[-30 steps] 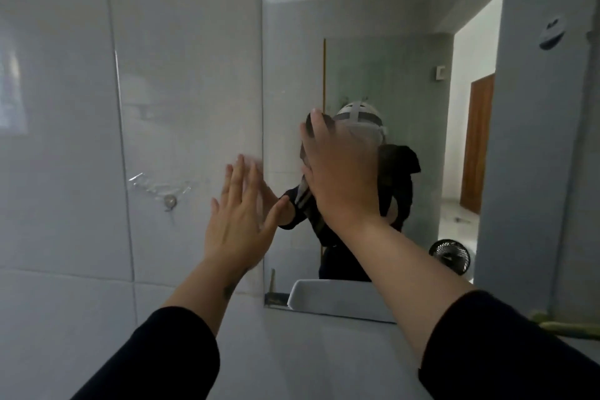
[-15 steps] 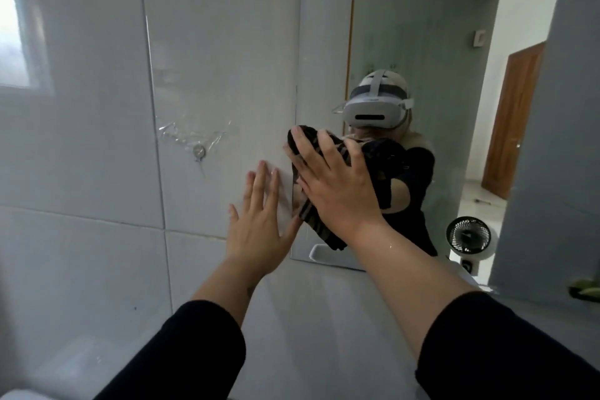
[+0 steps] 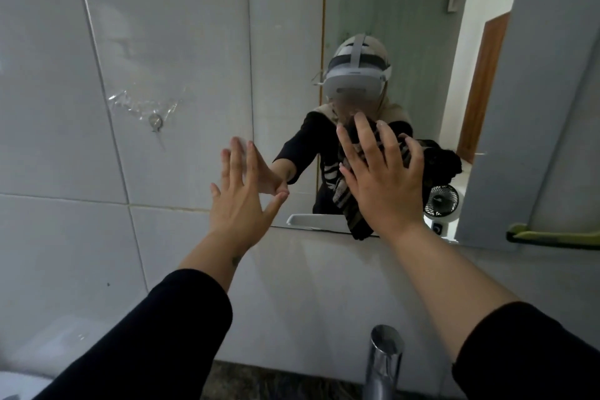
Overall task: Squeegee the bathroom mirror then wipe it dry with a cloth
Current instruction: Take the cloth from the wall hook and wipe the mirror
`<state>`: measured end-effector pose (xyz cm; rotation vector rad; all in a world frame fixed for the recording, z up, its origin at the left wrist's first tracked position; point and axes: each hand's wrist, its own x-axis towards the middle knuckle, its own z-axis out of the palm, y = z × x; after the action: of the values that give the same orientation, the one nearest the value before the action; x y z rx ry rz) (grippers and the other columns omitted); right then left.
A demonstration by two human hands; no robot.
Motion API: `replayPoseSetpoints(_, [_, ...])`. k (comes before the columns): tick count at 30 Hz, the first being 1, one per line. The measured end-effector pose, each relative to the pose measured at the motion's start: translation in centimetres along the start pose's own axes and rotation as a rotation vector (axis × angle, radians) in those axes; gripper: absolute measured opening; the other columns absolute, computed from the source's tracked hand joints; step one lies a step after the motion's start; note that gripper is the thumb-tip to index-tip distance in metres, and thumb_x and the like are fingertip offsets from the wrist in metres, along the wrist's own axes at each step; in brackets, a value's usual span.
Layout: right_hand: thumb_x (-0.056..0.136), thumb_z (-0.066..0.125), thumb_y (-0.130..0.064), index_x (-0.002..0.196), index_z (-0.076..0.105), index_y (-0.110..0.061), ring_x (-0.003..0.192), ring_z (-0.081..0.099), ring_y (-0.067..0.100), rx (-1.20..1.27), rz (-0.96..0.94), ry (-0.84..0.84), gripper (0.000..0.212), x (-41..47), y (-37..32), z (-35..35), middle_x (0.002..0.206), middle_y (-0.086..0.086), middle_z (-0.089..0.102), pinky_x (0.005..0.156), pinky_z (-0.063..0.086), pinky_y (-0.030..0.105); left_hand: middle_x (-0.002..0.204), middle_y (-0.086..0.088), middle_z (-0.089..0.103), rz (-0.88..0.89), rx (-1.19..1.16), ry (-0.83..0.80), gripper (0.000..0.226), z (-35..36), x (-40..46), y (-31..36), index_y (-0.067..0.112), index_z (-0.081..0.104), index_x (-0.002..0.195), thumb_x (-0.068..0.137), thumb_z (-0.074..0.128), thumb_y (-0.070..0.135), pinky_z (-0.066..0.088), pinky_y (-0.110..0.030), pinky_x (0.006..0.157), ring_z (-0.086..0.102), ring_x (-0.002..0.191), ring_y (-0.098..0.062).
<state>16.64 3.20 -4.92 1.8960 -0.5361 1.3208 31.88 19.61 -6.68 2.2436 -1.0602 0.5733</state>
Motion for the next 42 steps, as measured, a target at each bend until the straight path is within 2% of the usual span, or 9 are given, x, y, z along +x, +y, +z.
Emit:
replayPoseSetpoints(6, [0.101,0.031,-0.044,0.151,0.021,-0.026,0.133,0.028,0.027,-0.033,0.18,-0.034,0.054,-3.3,5.4,0.2,0.152,0.005,0.014,0.102,0.034,0.052,0.154,0.002,-0.033,0.001,-0.016,0.045,0.102,0.8,0.0,0.0,0.028,-0.034,0.139,0.084,0.041,0.067,0.011,-0.056,0.116,-0.023,0.144,-0.02])
replayPoseSetpoints(12, [0.1,0.035,-0.047,0.15,0.023,-0.026,0.132,0.029,0.028,-0.059,0.395,-0.029,0.056,-6.8,10.1,0.5,0.152,0.007,0.016,0.1,0.032,0.05,0.156,0.002,-0.029,0.016,-0.037,0.09,0.102,1.3,-0.2,-0.2,0.025,-0.025,0.145,0.079,0.039,0.068,0.011,-0.054,0.117,-0.023,0.144,-0.018])
replayPoseSetpoints(18, [0.1,0.037,-0.043,0.147,0.034,-0.024,0.127,0.034,0.03,-0.066,0.6,0.048,0.051,-10.5,10.0,1.6,0.15,0.009,0.027,0.098,0.035,0.049,0.156,0.006,-0.027,0.04,-0.029,0.138,0.101,1.6,-0.4,-0.7,0.026,-0.021,0.147,0.08,0.041,0.069,0.008,-0.052,0.117,-0.024,0.143,-0.012])
replayPoseSetpoints(20, [0.099,0.038,-0.042,0.146,0.035,-0.023,0.126,0.035,0.03,-0.076,0.611,0.07,0.051,-12.1,9.5,2.2,0.15,0.008,0.026,0.097,0.035,0.049,0.156,0.008,-0.027,0.044,-0.04,0.153,0.099,1.9,-0.5,-0.8,0.027,-0.021,0.147,0.082,0.043,0.067,0.01,-0.054,0.117,-0.021,0.143,-0.012])
replayPoseSetpoints(23, [0.099,0.041,-0.041,0.147,0.034,-0.022,0.125,0.037,0.03,-0.1,0.557,0.078,0.052,-13.4,8.6,2.7,0.15,0.007,0.026,0.096,0.035,0.048,0.157,0.009,-0.024,0.04,-0.042,0.17,0.097,2.3,-0.6,-0.9,0.028,-0.019,0.148,0.083,0.042,0.068,0.013,-0.055,0.116,-0.019,0.145,-0.013])
replayPoseSetpoints(27, [0.099,0.042,-0.042,0.147,0.034,-0.021,0.127,0.037,0.029,-0.108,0.455,0.082,0.053,-13.6,7.0,2.8,0.15,0.007,0.025,0.095,0.031,0.046,0.158,0.007,-0.022,0.05,-0.056,0.194,0.095,2.7,-0.7,-1.0,0.027,-0.016,0.148,0.084,0.04,0.067,0.009,-0.054,0.117,-0.02,0.144,-0.012])
replayPoseSetpoints(35, [0.098,0.04,-0.046,0.149,0.025,-0.021,0.131,0.034,0.026,-0.081,-0.029,0.041,0.059,-12.4,2.3,3.0,0.15,0.004,0.023,0.096,0.032,0.049,0.157,0.006,-0.025,0.057,-0.055,0.172,0.093,2.5,-0.5,-1.3,0.026,-0.019,0.148,0.086,0.038,0.066,0.004,-0.049,0.118,-0.023,0.144,-0.012])
replayPoseSetpoints(39, [0.098,0.047,-0.033,0.147,0.033,-0.023,0.13,0.038,0.025,-0.065,-0.141,0.089,0.053,-10.9,-0.1,3.0,0.15,0.001,0.024,0.096,0.033,0.047,0.156,0.009,-0.028,0.082,-0.057,0.104,0.082,1.7,-0.9,-1.9,0.029,-0.018,0.148,0.091,0.033,0.06,0.009,-0.054,0.117,-0.022,0.144,-0.013])
replayPoseSetpoints(42, [0.097,0.045,-0.025,0.148,0.031,-0.022,0.131,0.035,0.025,-0.026,-0.211,0.094,0.052,-9.4,-2.3,2.7,0.152,0.0,0.021,0.097,0.034,0.047,0.155,0.011,-0.028,0.098,-0.07,0.045,0.072,1.4,-1.9,-3.0,0.033,-0.012,0.149,0.094,0.03,0.053,0.005,-0.053,0.118,-0.023,0.143,-0.011])
